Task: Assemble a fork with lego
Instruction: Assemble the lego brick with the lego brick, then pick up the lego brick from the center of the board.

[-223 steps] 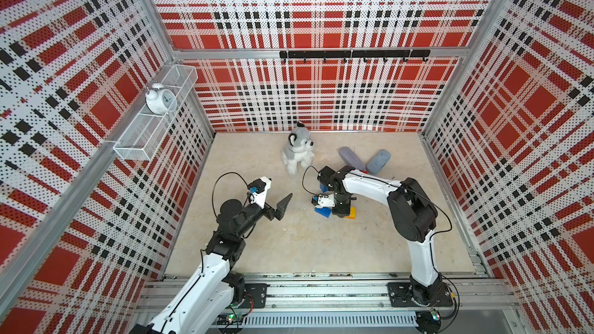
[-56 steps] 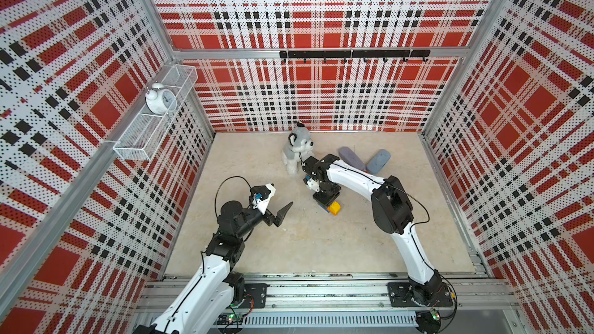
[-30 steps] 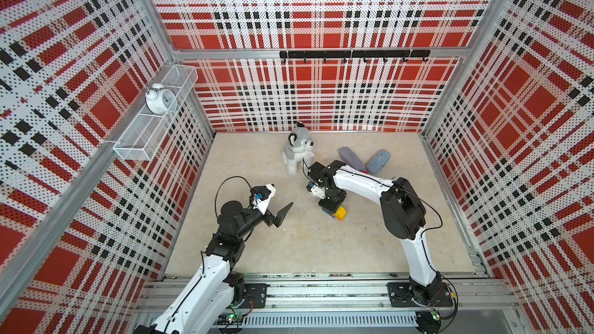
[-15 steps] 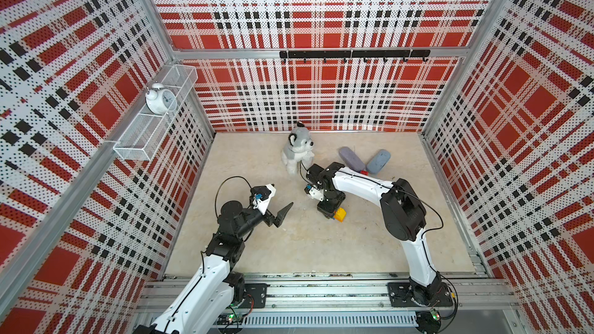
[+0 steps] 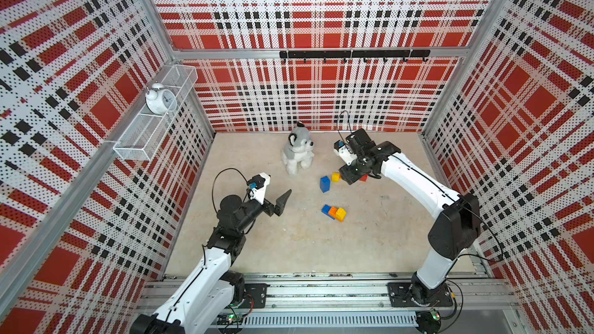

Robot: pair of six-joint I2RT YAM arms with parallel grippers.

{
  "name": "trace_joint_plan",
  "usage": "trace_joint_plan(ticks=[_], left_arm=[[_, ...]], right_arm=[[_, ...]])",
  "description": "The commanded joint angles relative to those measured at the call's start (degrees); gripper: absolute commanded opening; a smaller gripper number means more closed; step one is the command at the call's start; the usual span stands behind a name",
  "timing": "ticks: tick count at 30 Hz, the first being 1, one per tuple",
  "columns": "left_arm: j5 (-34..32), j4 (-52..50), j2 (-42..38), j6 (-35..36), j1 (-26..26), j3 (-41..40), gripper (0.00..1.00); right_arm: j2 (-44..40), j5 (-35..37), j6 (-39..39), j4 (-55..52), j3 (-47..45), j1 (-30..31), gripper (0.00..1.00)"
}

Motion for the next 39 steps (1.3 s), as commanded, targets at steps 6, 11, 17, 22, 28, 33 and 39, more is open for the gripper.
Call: trace_joint_plan(ticks=[6,11,17,22,28,33,39], left_arm=[[-2.5,4.6,5.1,-2.5,-2.4,4.1,0.98],[-3.7,4.8,5.1,-1.8,-4.0,3.9,0.98],[-4.3,4.6,4.6,-1.2,-4.3,3.3,0.98],[-4.8,4.6,5.0,-0.5,-4.6,3.3,0.98],[-4.8,4.5,5.7,0.3,-5.2,3.5,0.98],[-5.0,4.4,6.1,0.7,-5.7,3.5,0.98],[-5.1,4.0,6.0,1.4,-6.1,3.4,0.98]], right_arm=[[12.7,2.4,-11.6,10.7,-0.1,-2.4,0.59],[19.9,1.8,-13.4,8.2,5.2,-4.3,0.59],[23.1,1.4,-15.1,9.5,7.1,-5.5,0.62],[26.1,-1.1,-16.1,8.3,9.4,-6.2,0.6],[27.0,-3.1,-16.8,9.2,10.6,-6.9,0.59],[29.4,-2.9,-17.2,4.7,14.7,-7.0,0.5],[30.3,-1.2,-17.5,1.4,15.6,-7.0,0.46]])
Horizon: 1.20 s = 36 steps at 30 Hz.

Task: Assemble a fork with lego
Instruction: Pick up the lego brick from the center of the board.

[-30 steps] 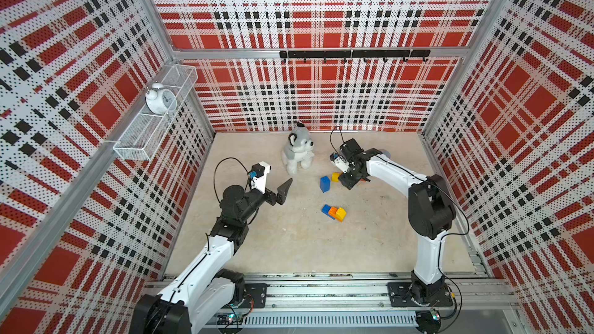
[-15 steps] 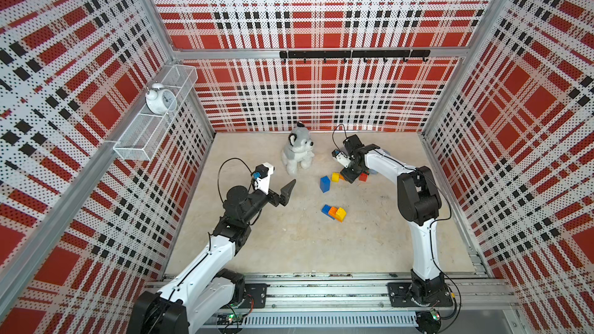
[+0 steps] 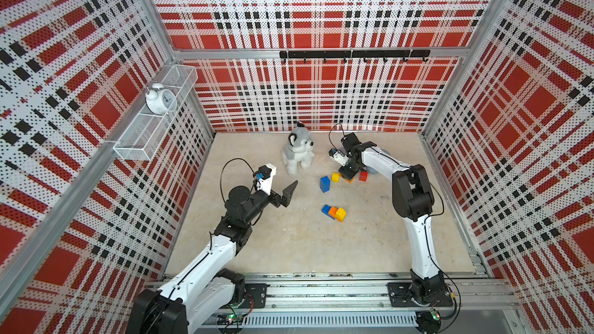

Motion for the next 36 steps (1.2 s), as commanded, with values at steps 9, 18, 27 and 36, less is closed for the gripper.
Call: trace_joint_plan(ticks=[9,18,27,36], left_arm=[[-0.8,0.3,-0.1,1.7,-0.9,0.2,0.98],[-1.8,-1.0,-1.9,0.9,-1.0,0.2,0.98],[-0.8,-3.5,-6.2,-16.3,9.0,-0.8,0.98],[0.7,-3.5,-9.2,-30.9,18.8,-4.5,0.97]], right_arm=[[1.3,0.7,1.1,-5.4,-0.1,-0.2,0.38],[-7.1,1.5,3.9,-1.5,-5.7,-0.4,0.25],[-26.3,4.3,13.6,-1.5,-15.3,3.6,0.24],[-25.4,3.8,26.5,-1.9,-18.8,23.9,0.25]])
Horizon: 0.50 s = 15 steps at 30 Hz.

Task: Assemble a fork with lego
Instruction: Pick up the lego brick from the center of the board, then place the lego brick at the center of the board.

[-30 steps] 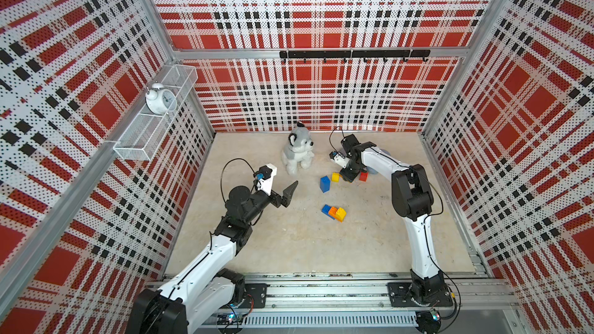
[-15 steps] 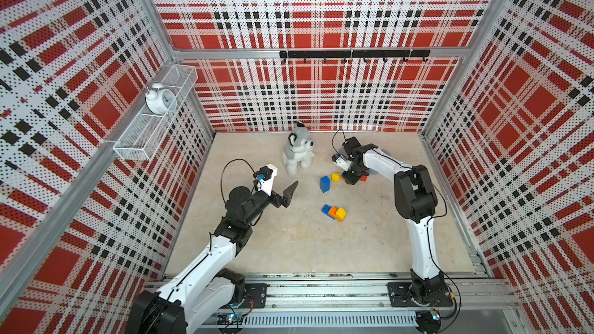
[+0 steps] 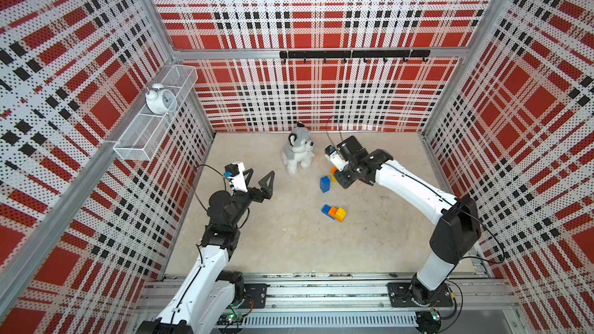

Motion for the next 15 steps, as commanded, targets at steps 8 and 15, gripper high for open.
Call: trace_joint_plan(ticks=[8,15], left_arm=[[-1.8,-5.0,-3.9,-4.0,5.7,-2.6,0.99],[-1.2,-5.9,-4.3,-1.1,5.6,-3.0,0.97]], right_arm=[[16.9,0.1,4.6,-1.4,4.5,10.7,0.26],[21.4,-0.4,3.1,-0.1,4.8,10.7,0.31]])
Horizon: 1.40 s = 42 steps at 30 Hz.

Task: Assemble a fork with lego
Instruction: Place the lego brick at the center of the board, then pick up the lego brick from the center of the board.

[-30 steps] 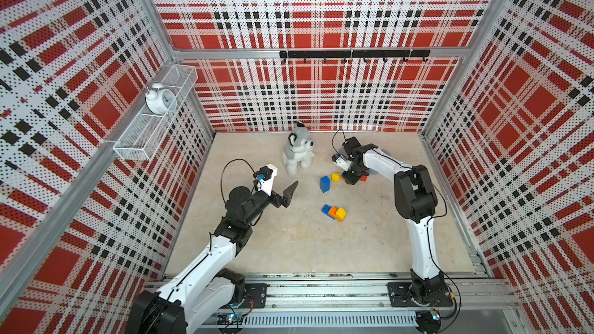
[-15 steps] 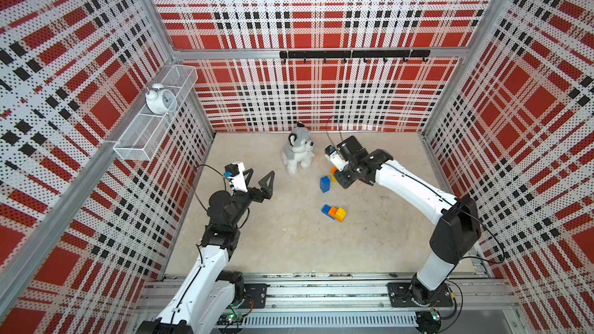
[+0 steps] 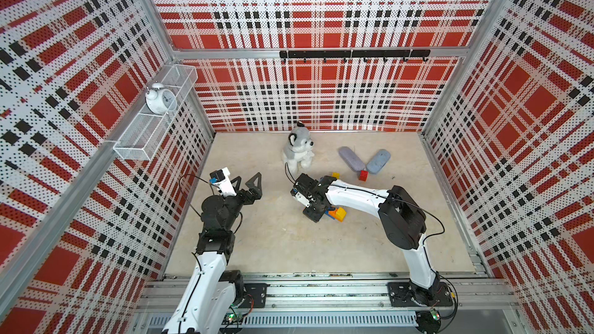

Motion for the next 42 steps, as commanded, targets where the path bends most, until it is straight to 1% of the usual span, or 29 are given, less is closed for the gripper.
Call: trace_joint_plan(ticks=[1,2,4,7,8,10,12,14,16,18,20,21,24,26,28,31,33,39,42], left_arm=[[0.3,-0.9,-0.6,2.2,0.3,-0.8,0.97],[0.2,-1.0,-0.6,2.5,0.3,-0.9,0.97],[0.3,-1.4,-0.7,3.1,0.3,-0.8,0.97],[0.4,-1.6,-0.5,3.7,0.3,-0.5,0.97],[0.5,-1.6,-0.3,3.6,0.2,-0.4,0.97],[0.5,-1.3,0.1,3.7,0.3,-0.4,0.97],[0.8,-1.2,0.4,3.7,0.3,-0.1,0.97],[1.1,-1.1,0.6,3.7,0.1,0.0,0.97],[1.0,-1.0,0.7,5.1,0.3,0.0,0.98],[0.9,-1.1,0.8,5.2,0.1,0.1,0.98],[0.7,-1.1,0.8,5.2,0.0,0.1,0.98],[0.5,-1.2,0.7,5.2,-0.1,0.0,0.98],[0.0,-1.2,0.6,4.8,-0.1,-0.3,0.98],[-0.3,-1.1,0.9,5.0,-0.3,-0.5,0.98],[-0.2,-1.1,1.2,5.2,-0.3,-0.6,0.98],[-0.2,-1.1,1.4,5.5,-0.3,-0.7,0.98],[-0.3,-1.2,1.7,5.9,-0.3,-0.7,0.98],[-0.5,-1.1,2.1,6.5,-0.3,-0.9,0.99],[-0.4,-1.0,2.5,6.8,-0.3,-0.8,0.99]], right_arm=[[1.8,-0.5,-0.7,0.5,1.6,-0.1,0.35],[1.7,-0.7,-0.9,0.5,1.6,-0.1,0.39],[0.3,-0.6,-1.9,0.2,1.6,-0.1,0.49],[-4.6,1.2,-4.2,0.6,0.2,-0.3,0.63],[-6.8,1.8,-4.9,0.7,-0.3,-0.7,0.65],[-10.9,2.0,-6.4,0.3,-0.9,-2.1,0.66],[-14.6,1.9,-7.2,0.1,-1.5,-5.2,0.66],[-17.7,1.6,-7.5,0.6,-2.7,-9.9,0.65],[-18.6,1.3,-7.2,1.9,-3.6,-14.6,0.62],[-17.4,0.2,-3.9,3.2,-3.2,-18.9,0.58],[-14.5,-1.8,2.4,3.1,-1.1,-22.2,0.54],[-13.4,-1.2,5.2,3.3,-0.2,-22.8,0.52],[-10.1,0.8,13.1,7.0,0.4,-23.2,0.53],[-8.0,1.0,17.4,10.2,-0.1,-23.2,0.55],[-5.3,3.8,22.2,11.1,1.0,-23.2,0.57],[-1.7,2.4,26.3,12.6,3.1,-23.1,0.56],[0.1,0.8,27.6,14.6,3.6,-23.0,0.56],[4.9,2.5,29.1,14.5,6.5,-22.9,0.57],[7.1,2.4,29.3,13.8,8.4,-22.9,0.56]])
